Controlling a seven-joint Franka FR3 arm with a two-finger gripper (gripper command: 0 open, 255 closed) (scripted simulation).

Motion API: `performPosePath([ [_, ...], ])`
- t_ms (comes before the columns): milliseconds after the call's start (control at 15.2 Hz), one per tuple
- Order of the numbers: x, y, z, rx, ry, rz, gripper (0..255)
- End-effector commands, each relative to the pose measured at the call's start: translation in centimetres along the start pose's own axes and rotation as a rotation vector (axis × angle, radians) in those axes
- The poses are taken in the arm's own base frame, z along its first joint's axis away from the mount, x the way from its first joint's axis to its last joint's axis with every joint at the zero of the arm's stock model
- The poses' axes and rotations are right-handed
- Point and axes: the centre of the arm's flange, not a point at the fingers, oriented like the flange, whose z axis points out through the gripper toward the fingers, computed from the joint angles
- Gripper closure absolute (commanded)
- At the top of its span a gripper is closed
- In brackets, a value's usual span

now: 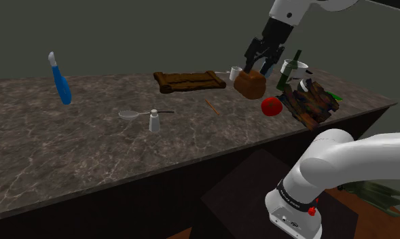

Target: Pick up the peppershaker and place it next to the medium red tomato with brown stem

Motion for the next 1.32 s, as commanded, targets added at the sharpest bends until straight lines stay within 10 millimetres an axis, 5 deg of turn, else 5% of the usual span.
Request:
performPosePath([
  [0,0.0,0.0,0.0,0.000,0.000,0.000,0],
  [1254,14.9,-13.7,16.2,-0.035,-0.063,0.049,0],
])
